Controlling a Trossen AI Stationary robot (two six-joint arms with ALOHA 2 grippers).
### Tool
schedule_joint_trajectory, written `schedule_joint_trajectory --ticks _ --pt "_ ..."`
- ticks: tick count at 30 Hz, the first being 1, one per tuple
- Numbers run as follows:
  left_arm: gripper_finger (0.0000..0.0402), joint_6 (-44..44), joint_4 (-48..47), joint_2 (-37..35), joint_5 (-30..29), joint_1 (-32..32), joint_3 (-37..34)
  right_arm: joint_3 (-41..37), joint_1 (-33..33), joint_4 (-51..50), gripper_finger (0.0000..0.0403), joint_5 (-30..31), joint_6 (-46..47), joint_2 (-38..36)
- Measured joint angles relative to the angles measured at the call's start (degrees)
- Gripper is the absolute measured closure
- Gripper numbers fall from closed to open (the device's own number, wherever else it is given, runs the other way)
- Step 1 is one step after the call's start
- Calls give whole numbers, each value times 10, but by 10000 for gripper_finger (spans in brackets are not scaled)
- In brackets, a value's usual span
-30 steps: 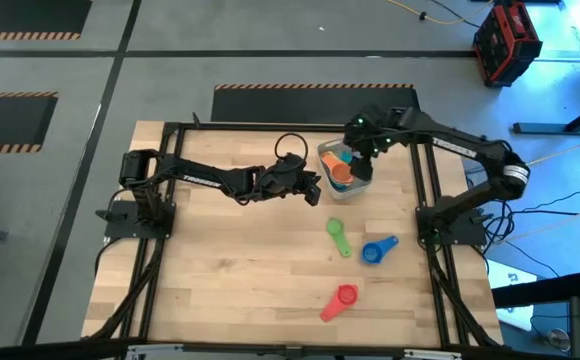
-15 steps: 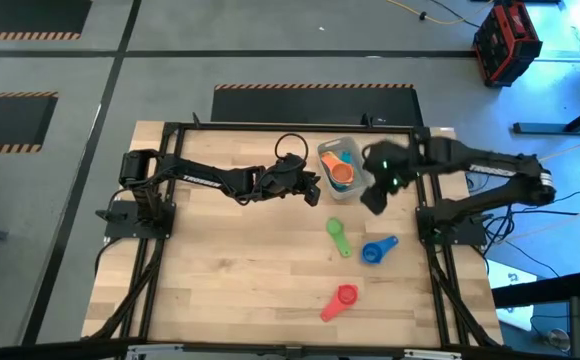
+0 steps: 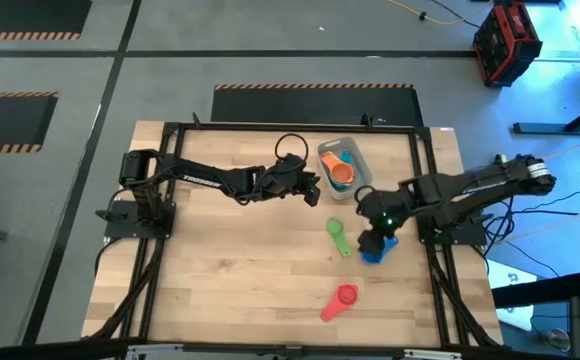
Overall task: Nest measuring cups in basket
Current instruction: Stack the blue measuring cup on top of the orange measuring cup into the gray gray bin
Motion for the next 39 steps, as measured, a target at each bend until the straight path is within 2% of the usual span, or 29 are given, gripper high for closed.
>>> schedule_joint_trajectory --ticks 10,17,21,27,32,39 --pt "308 0 -2 0 0 0 0 -34 99 -5 166 -30 59 0" --pt "308 0 -4 0 0 0 0 -89 125 -7 167 -62 100 0" --pt "308 0 -4 0 0 0 0 -100 133 -10 167 -56 101 0" --pt "308 0 -4 0 0 0 0 -115 124 -14 167 -27 88 0" --pt "308 0 -4 0 0 0 0 -131 91 4 167 -27 94 0" --pt "308 0 -4 0 0 0 0 -149 39 25 166 10 51 0"
